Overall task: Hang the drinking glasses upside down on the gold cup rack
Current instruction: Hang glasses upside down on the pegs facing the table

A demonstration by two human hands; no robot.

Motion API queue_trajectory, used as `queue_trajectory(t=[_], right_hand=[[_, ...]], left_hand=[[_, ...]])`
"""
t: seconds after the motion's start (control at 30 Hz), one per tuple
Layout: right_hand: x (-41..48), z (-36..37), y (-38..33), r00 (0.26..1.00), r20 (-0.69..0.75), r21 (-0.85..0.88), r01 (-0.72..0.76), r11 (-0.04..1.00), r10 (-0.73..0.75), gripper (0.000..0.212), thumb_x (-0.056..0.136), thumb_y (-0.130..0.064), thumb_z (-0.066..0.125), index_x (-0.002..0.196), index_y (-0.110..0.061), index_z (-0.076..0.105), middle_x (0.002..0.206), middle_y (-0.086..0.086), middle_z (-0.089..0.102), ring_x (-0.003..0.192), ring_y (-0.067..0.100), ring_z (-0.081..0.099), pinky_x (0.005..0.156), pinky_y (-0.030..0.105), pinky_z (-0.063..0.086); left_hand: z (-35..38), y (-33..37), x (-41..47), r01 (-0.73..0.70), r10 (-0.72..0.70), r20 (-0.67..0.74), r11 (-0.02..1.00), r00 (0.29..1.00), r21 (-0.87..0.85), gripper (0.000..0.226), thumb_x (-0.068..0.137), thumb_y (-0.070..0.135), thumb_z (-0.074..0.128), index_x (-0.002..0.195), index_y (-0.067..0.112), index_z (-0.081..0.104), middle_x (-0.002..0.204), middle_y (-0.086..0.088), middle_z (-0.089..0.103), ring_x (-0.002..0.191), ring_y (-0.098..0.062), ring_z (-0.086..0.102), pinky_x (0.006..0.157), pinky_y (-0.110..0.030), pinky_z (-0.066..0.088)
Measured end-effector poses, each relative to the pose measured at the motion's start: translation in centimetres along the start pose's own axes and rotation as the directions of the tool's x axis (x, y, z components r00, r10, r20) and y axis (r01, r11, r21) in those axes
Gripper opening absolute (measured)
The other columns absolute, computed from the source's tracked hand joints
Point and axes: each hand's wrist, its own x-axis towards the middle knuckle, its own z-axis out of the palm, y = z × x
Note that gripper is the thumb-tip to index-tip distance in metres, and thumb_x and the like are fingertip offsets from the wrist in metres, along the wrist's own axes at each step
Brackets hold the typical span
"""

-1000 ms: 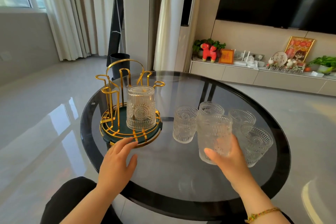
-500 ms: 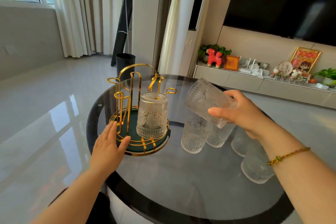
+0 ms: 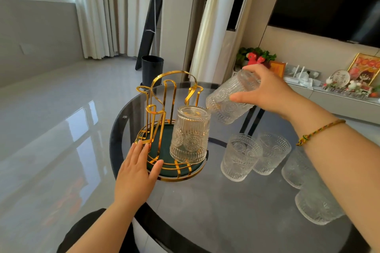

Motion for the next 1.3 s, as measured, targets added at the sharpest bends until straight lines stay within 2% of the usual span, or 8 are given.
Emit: queue_trajectory(t=[0.07, 0.17, 0.4, 0.63, 0.87, 1.03, 1.3], right_hand=[[0.5, 0.0, -0.1, 0.999, 0.032, -0.044, 0.019, 0.999, -0.017, 0.076, 0.062, -0.030, 0.075, 0.126, -0.022, 0.036, 0.123, -0.002, 0.042, 0.105, 0.010, 0.036, 0.084, 0.024, 0.030], [1.1, 0.2, -0.3, 0.995, 0.086, -0.107, 0.056, 0.993, -0.047, 0.077, 0.064, -0.030, 0.074, 0.129, -0.021, 0.034, 0.139, 0.004, 0.038, 0.121, 0.016, 0.037, 0.088, 0.022, 0.027], [3.3, 0.1, -1.6, 0.938, 0.339, -0.269, 0.169, 0.948, -0.071, 0.080, 0.067, -0.030, 0.072, 0.133, -0.022, 0.028, 0.144, 0.004, 0.033, 0.129, 0.019, 0.032, 0.092, 0.022, 0.025], [3.8, 2.5, -1.1, 0.883, 0.465, -0.313, 0.226, 0.922, -0.058, 0.081, 0.069, -0.026, 0.071, 0.135, -0.019, 0.025, 0.146, 0.004, 0.030, 0.131, 0.020, 0.030, 0.103, 0.029, 0.026], [3.6, 4.3, -0.2, 0.860, 0.508, -0.315, 0.243, 0.917, -0.053, 0.078, 0.068, -0.026, 0.071, 0.133, -0.020, 0.029, 0.142, 0.007, 0.034, 0.127, 0.022, 0.034, 0.103, 0.032, 0.029], [3.4, 5.0, 0.1, 0.859, 0.508, -0.296, 0.247, 0.923, -0.067, 0.077, 0.069, -0.024, 0.071, 0.133, -0.017, 0.030, 0.142, 0.007, 0.035, 0.127, 0.021, 0.035, 0.102, 0.029, 0.029], [3.3, 5.3, 0.5, 0.869, 0.492, -0.237, 0.203, 0.950, -0.063, 0.077, 0.068, -0.022, 0.071, 0.133, -0.017, 0.029, 0.142, 0.008, 0.034, 0.127, 0.021, 0.036, 0.100, 0.028, 0.030]], left_hand=[[0.0, 0.0, 0.0, 0.006, -0.006, 0.002, 1.000, 1.000, 0.001, 0.065, 0.086, 0.051, 0.034, 0.139, 0.023, 0.011, 0.154, -0.001, 0.008, 0.141, -0.017, 0.003, 0.113, -0.038, 0.009], [0.1, 0.1, 0.0, 0.010, -0.010, 0.003, 1.000, 1.000, 0.005, 0.065, 0.085, 0.052, 0.033, 0.139, 0.024, 0.011, 0.154, -0.001, 0.009, 0.141, -0.017, 0.003, 0.113, -0.039, 0.009], [0.1, 0.0, 0.1, 0.013, -0.013, 0.005, 1.000, 1.000, 0.014, 0.066, 0.084, 0.053, 0.032, 0.139, 0.024, 0.010, 0.154, 0.000, 0.008, 0.141, -0.016, 0.002, 0.113, -0.038, 0.008], [0.2, 0.0, 0.2, 0.017, -0.017, 0.007, 1.000, 1.000, 0.014, 0.065, 0.085, 0.053, 0.033, 0.139, 0.025, 0.010, 0.154, 0.000, 0.007, 0.141, -0.016, 0.002, 0.113, -0.038, 0.008], [0.0, 0.1, 0.1, 0.023, -0.023, 0.023, 1.000, 0.999, 0.015, 0.066, 0.085, 0.053, 0.033, 0.139, 0.026, 0.008, 0.154, 0.000, 0.004, 0.141, -0.016, 0.000, 0.113, -0.039, 0.009], [0.0, 0.1, 0.1, 0.022, -0.023, 0.015, 1.000, 1.000, 0.018, 0.066, 0.084, 0.053, 0.033, 0.139, 0.026, 0.009, 0.154, 0.000, 0.006, 0.141, -0.016, 0.002, 0.113, -0.039, 0.010], [0.1, 0.0, 0.1, 0.029, -0.029, 0.015, 0.999, 0.999, 0.032, 0.075, 0.073, 0.061, 0.021, 0.139, 0.026, 0.010, 0.154, 0.000, 0.007, 0.141, -0.017, 0.003, 0.113, -0.040, 0.011]])
